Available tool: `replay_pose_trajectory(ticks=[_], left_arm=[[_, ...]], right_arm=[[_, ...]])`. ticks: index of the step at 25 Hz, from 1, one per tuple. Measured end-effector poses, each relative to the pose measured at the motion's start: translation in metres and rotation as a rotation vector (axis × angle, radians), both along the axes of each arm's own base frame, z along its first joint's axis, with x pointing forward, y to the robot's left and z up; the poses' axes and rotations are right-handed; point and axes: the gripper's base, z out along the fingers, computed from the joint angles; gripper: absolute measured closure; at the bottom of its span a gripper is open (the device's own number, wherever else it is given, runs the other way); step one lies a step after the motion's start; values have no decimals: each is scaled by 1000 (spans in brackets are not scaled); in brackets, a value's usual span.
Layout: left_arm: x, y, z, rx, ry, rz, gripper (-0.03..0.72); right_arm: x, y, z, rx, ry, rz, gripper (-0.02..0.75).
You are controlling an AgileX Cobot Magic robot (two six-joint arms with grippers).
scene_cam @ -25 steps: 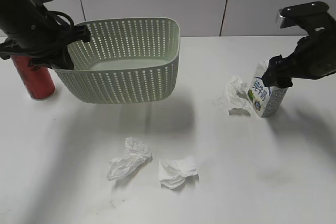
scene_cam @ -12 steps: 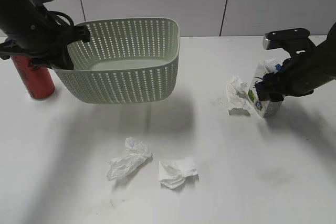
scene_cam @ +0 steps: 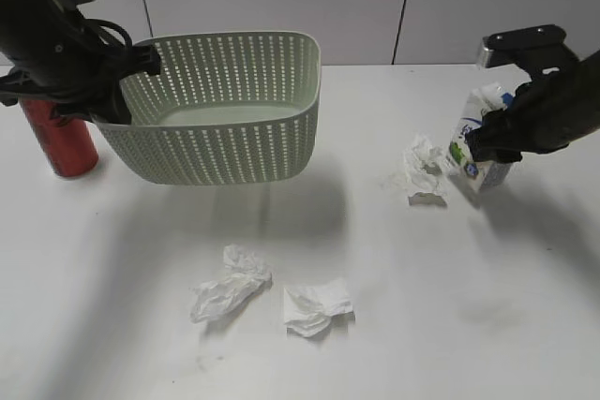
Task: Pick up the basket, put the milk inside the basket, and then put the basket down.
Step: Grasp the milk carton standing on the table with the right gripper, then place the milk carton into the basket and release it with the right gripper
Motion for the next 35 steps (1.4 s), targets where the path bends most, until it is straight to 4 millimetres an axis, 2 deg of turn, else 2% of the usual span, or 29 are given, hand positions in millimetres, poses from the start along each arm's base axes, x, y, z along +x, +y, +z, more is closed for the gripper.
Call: replay_pose_trajectory(ticks=[4,7,18,21,23,26,29,35], left_arm=[[0,0,0,0,-1,0,688],[0,0,0,0,-2,0,688],[-3,2,-1,22,29,-10,688],[-3,2,-1,25,33,-12,688],[-3,2,-1,26,36,-12,688],[-3,2,-2,27,37,-13,688],[-3,2,-2,27,38,-13,688],[-4,2,-2,28,40,-13,688]], right_arm=[[-7,1,28,5,-49,24,395],[-11,12,55,1,-72,87,395],[-15,124,175,49,-190,455,397],[-17,155,188,62,-203,532,397],[-20,177,189,66,-198,587,397],[-21,209,171,50,-151,657,397],[-18,235,137,-12,-89,713,397],[-4,253,69,-107,35,738,397]])
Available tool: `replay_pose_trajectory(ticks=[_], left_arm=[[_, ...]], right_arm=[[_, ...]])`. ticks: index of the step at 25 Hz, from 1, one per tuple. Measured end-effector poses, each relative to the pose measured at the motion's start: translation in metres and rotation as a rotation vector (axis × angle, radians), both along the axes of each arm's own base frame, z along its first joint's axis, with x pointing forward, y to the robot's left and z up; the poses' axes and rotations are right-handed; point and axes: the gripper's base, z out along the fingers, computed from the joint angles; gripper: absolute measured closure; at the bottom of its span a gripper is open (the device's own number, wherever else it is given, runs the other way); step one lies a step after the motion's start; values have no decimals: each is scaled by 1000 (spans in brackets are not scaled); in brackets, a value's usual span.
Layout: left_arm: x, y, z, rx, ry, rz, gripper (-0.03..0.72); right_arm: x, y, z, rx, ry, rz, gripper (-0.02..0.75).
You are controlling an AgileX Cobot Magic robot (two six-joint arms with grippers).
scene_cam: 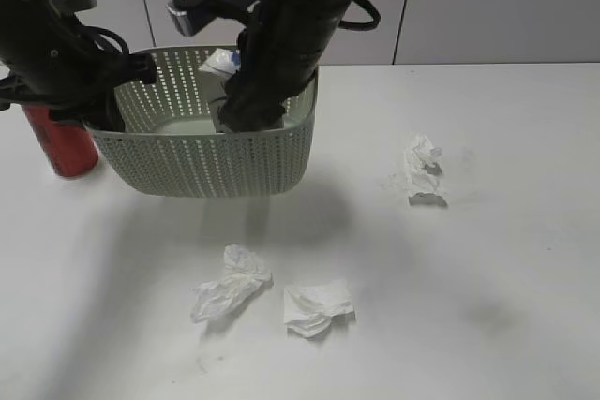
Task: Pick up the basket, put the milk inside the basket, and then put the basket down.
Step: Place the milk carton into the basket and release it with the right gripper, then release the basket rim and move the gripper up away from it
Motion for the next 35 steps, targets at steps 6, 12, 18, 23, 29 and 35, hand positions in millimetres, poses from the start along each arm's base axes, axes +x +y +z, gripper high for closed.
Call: replay_pose_trajectory(ticks=[6,12,18,23,29,35], left_arm=[[0,2,-1,28,6,-12,688],[0,3,-1,43,3,-22,688],[1,3,-1,39,-12,-20,688],[2,1,0,22,-26,-13,688],[4,-1,1,-14,-42,3,688],[10,-4,-12,-20,-24,12,688]], right_arm=[[9,7,-15,-13,2,-1,364],[14,12,8,25,-37,1,101],[8,4,52,59,-80,2,79],[1,-44,117,89,-117,-79,79],[11,-151,129,33,-46,-384,100],[-31,-233,104,53,-14,-641,127]])
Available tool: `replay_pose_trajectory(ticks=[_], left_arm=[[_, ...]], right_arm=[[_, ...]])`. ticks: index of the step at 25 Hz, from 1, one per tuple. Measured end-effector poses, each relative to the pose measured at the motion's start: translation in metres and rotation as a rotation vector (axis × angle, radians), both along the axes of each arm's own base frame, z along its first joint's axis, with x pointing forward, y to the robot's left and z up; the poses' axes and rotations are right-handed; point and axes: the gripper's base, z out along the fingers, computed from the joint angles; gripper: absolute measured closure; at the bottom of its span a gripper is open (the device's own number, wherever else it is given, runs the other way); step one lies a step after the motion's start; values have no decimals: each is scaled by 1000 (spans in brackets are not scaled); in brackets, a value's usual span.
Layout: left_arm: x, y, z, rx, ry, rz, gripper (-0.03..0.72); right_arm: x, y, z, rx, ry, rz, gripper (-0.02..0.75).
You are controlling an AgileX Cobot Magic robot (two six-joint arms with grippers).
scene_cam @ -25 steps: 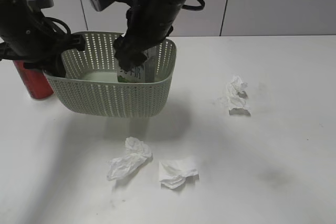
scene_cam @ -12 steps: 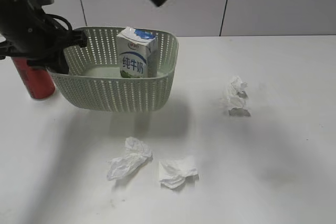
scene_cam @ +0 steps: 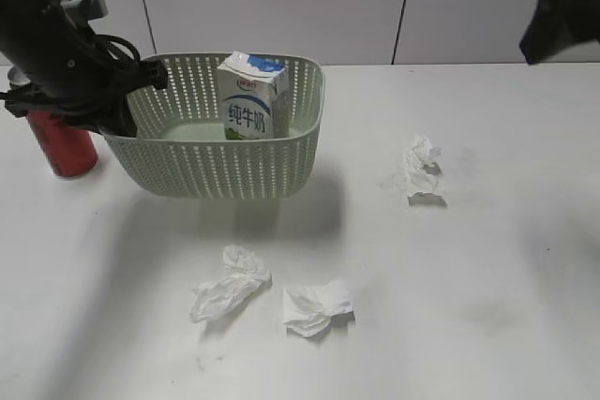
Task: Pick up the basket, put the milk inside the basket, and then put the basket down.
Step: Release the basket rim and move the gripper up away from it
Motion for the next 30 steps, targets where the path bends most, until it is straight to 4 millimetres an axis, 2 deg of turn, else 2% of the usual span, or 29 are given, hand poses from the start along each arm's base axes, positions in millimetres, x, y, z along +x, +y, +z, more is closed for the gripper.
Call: replay_pose_trajectory(ticks=[5,8,10,15,19,22,24,26,28,30], left_arm=[[7,-2,-11,-7,-12,10,688],[12,-4,-22,-9,-6,16,688],[14,-4,-31,-3,9,18,688],[19,-6,-46,3,24,22,688],[21,-6,-58,9,39,25,669],[23,-7,-60,-1,32,35,571],[24,-8,-59,-9,20,41,470],[24,-8,-59,-12,18,43,323],[24,-8,-59,-12,18,43,216],[24,-7,-56,-11,12,41,140]], right_arm=[[-68,-18,-37,53,-17,-53,141],[-97,-26,-60,56,-5,-64,143],[-112,-30,-67,70,-6,-70,143],[-140,-35,-69,114,-28,-79,143],[-152,-38,-69,126,-64,-79,144],[-153,-39,-70,128,-71,-80,144],[-153,-39,-70,130,-77,-81,144],[-152,-38,-69,133,-87,-82,144],[-151,-38,-69,135,-96,-82,144],[-151,-38,-69,137,-102,-83,144]])
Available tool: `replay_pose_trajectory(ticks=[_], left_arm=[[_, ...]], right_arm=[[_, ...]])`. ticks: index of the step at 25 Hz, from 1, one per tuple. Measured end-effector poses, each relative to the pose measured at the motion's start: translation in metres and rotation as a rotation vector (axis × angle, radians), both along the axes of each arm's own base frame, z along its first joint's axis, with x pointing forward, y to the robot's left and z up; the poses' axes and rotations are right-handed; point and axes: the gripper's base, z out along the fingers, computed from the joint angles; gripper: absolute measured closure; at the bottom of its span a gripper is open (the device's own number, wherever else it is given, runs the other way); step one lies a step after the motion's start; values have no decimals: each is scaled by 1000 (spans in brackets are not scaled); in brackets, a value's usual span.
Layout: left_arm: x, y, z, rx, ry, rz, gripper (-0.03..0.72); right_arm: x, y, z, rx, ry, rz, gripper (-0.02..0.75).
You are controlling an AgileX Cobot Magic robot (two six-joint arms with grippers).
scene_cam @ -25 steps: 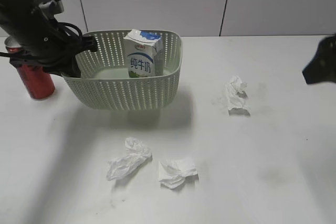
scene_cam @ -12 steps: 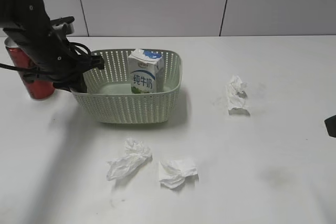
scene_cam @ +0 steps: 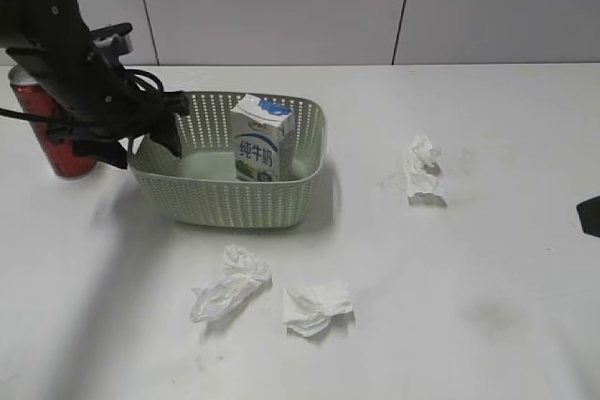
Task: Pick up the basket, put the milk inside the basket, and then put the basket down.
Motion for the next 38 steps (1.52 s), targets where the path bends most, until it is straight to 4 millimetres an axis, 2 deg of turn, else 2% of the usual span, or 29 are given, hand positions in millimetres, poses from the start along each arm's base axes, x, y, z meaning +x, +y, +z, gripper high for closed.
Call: replay_pose_trajectory(ticks=[2,6,10,15,19,23,26,30,34,38], left_arm=[[-2,1,9,3,-17,-7,99],[-12,5,40,18,-50,-32,82],[-37,13,86,36,-65,-90,81],[-91,29,155,50,-109,-181,97],[-142,48,205,72,-227,-216,100],[-194,67,235,93,-326,-222,100],[-233,80,233,91,-383,-227,100],[-282,96,207,108,-429,-265,100],[-319,107,163,140,-476,-325,101],[-337,113,124,155,-545,-352,101]], right_arm=[[1,0,0,0,-2,-1,144],[2,0,0,2,-8,-2,144],[1,0,0,-1,-4,0,144],[-4,-1,-1,-11,33,7,144],[-19,-4,4,-15,56,19,144],[-47,-11,16,-3,17,32,144],[-73,-17,27,16,-61,40,144],[-103,-25,27,25,-124,48,144],[-126,-33,11,19,-150,52,144],[-140,-36,-3,22,-198,56,145]])
